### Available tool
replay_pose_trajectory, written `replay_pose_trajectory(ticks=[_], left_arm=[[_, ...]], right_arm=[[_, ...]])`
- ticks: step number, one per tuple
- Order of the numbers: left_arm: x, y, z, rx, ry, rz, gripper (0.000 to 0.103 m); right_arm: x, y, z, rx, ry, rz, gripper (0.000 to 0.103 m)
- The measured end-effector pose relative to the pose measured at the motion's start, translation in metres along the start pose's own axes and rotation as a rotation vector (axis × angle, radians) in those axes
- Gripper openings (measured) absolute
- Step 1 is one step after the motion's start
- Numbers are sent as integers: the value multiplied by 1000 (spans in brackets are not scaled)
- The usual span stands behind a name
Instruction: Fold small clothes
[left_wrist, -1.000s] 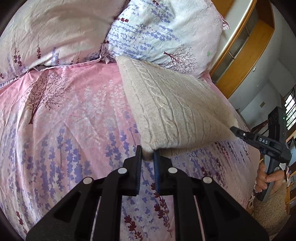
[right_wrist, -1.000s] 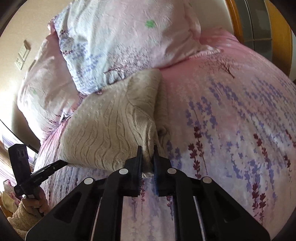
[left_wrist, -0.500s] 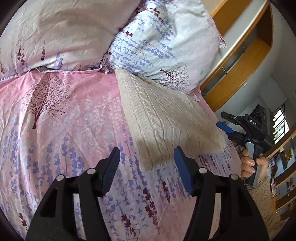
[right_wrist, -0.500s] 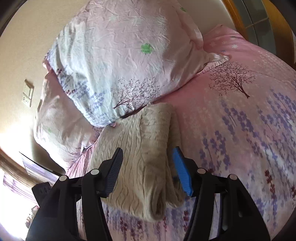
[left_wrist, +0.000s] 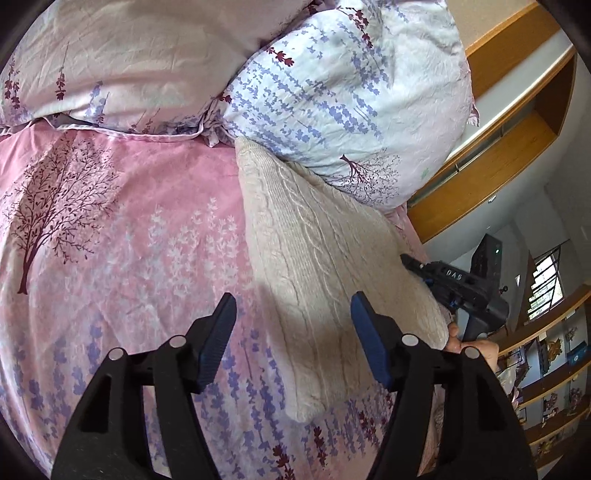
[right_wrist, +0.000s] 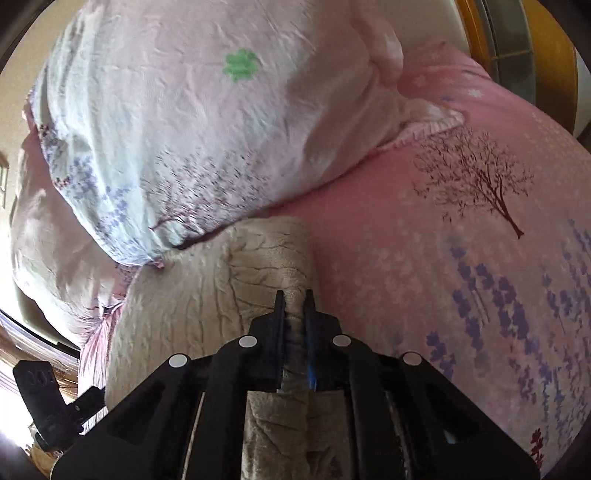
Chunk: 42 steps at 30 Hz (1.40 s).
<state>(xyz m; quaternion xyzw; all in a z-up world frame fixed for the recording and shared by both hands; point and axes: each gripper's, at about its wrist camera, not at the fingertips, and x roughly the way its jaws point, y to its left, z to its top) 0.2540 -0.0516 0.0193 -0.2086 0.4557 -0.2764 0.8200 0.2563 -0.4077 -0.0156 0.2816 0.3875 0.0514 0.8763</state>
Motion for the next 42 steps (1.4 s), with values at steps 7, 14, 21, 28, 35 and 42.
replay_pose_trajectory(ticks=[7,14,21,28,35,42], left_arm=[[30,1,23,-43,45,-3,72],[58,2,29,-91,88,-34,73],[60,0,27,-105,76,-60,55],[25,-3,19,-36,48,-87,36],[-63,26,11,25,-43,-19,37],[-69,111,2,-151,11,10,48]], right_arm=[[-19,-16,-7,93,46,115,71],[-10,-27,-20,130,155,206,71],[-1,-13,-34,83,182,276,44],[-33,29,-41,-38,55,311,31],[-32,104,-65,-242,-7,348,29],[23,115,-93,-237,141,263,38]])
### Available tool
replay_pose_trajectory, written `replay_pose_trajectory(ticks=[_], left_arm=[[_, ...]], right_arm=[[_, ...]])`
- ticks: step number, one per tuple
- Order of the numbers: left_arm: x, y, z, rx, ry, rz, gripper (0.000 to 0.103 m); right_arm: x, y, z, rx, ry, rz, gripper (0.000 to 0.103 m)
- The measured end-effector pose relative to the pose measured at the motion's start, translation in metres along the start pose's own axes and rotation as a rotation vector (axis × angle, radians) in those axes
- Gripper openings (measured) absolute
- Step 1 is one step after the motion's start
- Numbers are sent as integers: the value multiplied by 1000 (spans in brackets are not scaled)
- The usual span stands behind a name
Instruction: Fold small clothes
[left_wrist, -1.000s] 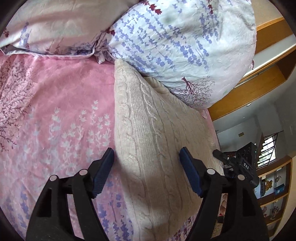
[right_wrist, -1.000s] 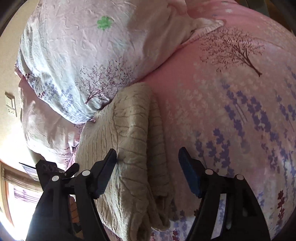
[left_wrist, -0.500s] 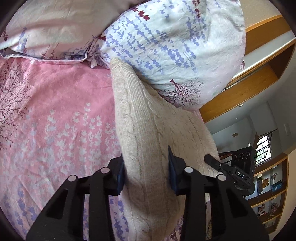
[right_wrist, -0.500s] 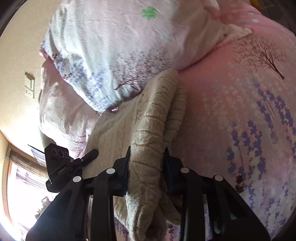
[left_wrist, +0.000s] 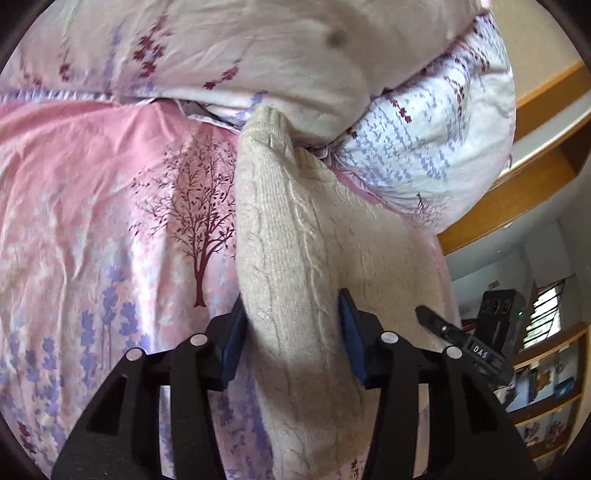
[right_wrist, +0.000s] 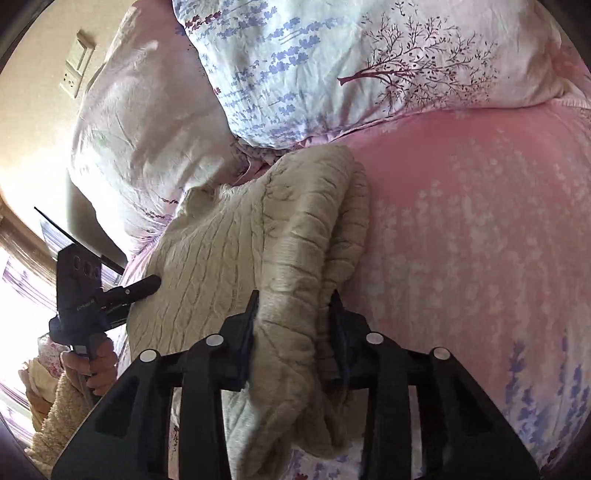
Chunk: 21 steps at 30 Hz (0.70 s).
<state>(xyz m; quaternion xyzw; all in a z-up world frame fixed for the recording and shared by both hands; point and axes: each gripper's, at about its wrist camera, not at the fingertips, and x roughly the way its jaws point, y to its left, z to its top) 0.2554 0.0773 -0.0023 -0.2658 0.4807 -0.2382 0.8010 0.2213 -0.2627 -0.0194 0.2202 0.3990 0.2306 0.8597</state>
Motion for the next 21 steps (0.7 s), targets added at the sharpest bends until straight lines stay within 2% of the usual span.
replay_pose_trajectory(ticks=[1,2,5,8,9,10,12,16,18,20,21], left_arm=[[-4,0,0,-7,-7,-6,49],[-11,-3,3,11,-32,10,48],[-35,-27,1,130,-150,83,47],[-48,-59,-7,231,-206,87,51],[-48,-68,-12,263,-205,81,52],[-43,-77,-15,292,-194,78,55],[-32,-90,-23,340,-157,75,56],[-10,-103,-37,405,-103,92,56],[-1,-102,-42,420,-85,113,56],[6,-100,-44,423,-77,125,57],[6,-99,-45,424,-78,125,57]], right_arm=[[-4,-1,3,18,11,6,44],[-10,-4,6,39,12,14,45],[-32,-18,20,96,-65,25,46],[-32,-25,29,133,-81,49,46],[-27,-24,31,132,-68,49,46],[-21,-21,32,123,-50,57,40],[-17,-20,32,79,-52,19,10],[-25,-27,35,83,-120,-55,9],[-20,-37,35,104,-103,-110,9],[-10,-42,33,112,-53,-114,9],[-13,-41,32,104,-54,-113,10]])
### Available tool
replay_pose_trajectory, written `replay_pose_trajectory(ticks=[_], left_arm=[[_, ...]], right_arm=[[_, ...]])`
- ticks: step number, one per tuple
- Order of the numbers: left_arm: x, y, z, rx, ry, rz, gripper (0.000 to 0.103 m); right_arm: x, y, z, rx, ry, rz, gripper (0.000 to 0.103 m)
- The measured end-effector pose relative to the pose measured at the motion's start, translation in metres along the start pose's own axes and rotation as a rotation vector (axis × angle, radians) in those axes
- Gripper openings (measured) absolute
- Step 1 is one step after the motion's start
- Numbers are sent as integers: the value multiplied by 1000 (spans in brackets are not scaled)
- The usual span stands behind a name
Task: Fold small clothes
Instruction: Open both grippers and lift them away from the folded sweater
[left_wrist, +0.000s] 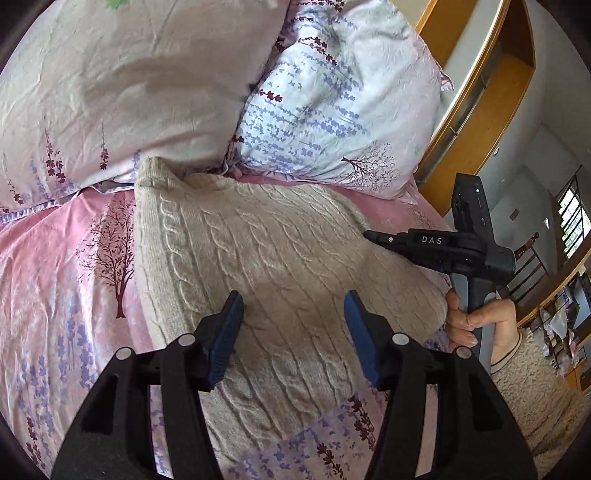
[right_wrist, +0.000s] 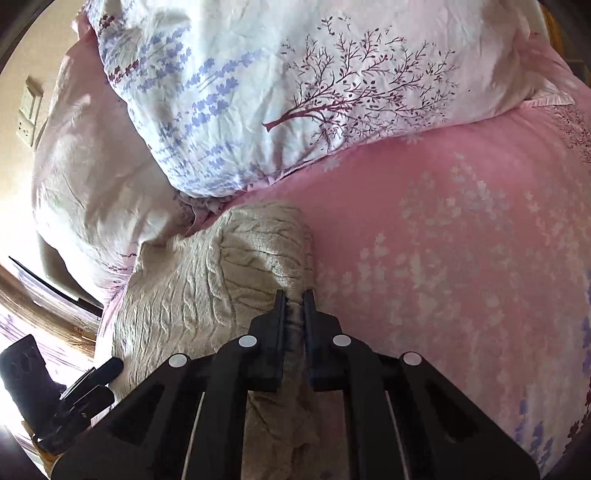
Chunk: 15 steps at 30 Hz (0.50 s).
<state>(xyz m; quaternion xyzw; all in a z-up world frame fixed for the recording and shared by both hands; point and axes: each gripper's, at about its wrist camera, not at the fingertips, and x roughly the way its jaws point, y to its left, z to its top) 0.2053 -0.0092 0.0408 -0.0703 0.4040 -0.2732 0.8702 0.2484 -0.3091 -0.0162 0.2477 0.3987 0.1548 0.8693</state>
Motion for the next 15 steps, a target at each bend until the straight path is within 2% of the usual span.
replay_pose_trajectory(ticks=[1,3,5,8,11,14,15], left_arm=[[-1,0,0,-4,-5,-3,59],[-6,0,0,-11,-12,-18,62],[-14,-1,-3,-10,-20,-22,64],[-20,-5,-8,1,-28,-24,66],[-18,-9,-9,3,-25,-21,70],[-13,-8,-8,-12,-25,-14,73],[-10,-7,-7,-18,-27,-14,74]], right_arm=[[-6,2,-1,-13,-14,-7,12],[-26,12,-5,-42,-58,-18,25],[-43,25,-12,-85,-92,41,38],[-61,44,-28,-146,-83,162,47],[-53,49,-40,-131,-11,225,49],[-35,41,-47,-93,36,192,49],[-32,36,-49,-71,37,210,49]])
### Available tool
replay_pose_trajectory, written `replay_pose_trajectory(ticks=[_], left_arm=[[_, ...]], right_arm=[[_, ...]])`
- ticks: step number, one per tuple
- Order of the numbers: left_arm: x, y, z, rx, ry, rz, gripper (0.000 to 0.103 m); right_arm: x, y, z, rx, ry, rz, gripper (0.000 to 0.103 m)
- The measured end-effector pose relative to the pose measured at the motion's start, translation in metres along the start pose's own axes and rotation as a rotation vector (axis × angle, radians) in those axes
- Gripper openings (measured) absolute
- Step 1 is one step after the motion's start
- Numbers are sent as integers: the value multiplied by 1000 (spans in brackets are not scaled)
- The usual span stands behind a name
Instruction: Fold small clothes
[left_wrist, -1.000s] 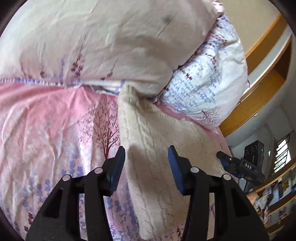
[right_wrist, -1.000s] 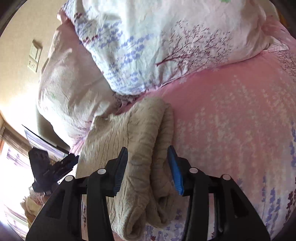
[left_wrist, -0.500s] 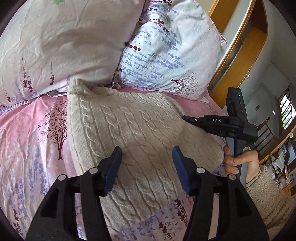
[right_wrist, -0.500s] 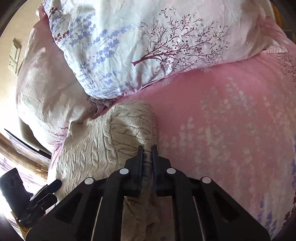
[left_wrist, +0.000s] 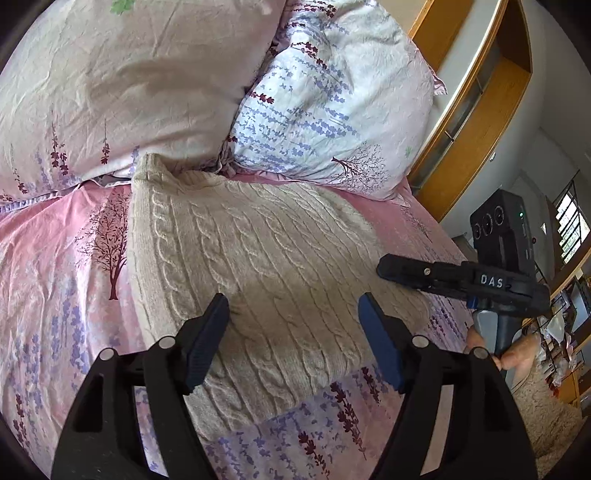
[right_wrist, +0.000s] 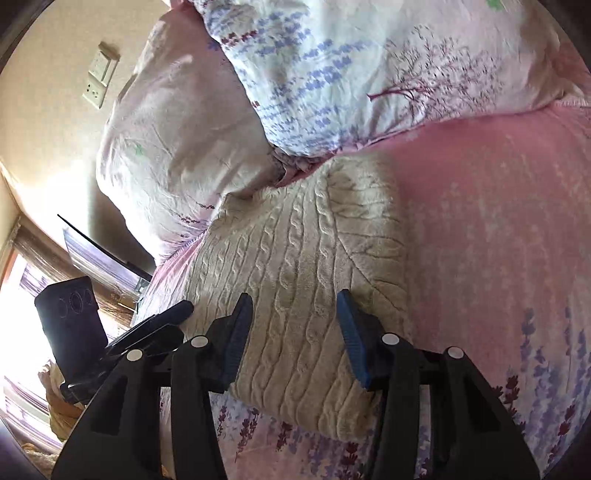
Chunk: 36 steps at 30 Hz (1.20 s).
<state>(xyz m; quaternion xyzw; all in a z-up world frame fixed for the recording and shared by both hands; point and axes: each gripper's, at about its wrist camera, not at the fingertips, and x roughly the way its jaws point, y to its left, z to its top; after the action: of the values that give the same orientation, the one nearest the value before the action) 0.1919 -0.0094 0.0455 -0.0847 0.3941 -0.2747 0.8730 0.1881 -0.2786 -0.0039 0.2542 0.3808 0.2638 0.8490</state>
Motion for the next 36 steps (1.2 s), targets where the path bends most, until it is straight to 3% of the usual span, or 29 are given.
replay_pose_trajectory(ticks=[3,6,8,11,14,18,25,36], left_arm=[[3,-1,0,-2,-11,26,75],[-12,-6,-4,8,-30,43,75],[-28,-7,-10,20,-55,74,79],[-50,-7,-26,35,-87,235,94],[-58,-5,-47,42,-78,413,98],[-53,1,-65,15,-26,537,100],[-44,8,-80,-10,7,575,101],[-28,18,-85,-38,91,617,101]], right_arm=[[-4,-7,-2,58,-19,27,49],[-18,8,-7,20,-47,-26,52],[-33,20,-15,-38,-94,-91,76],[-55,33,-33,-114,-172,-207,102],[-58,40,-51,-162,-206,-312,102],[-41,43,-69,-185,-154,-432,102],[-14,45,-94,-217,-75,-497,102],[6,51,-104,-271,12,-634,102]])
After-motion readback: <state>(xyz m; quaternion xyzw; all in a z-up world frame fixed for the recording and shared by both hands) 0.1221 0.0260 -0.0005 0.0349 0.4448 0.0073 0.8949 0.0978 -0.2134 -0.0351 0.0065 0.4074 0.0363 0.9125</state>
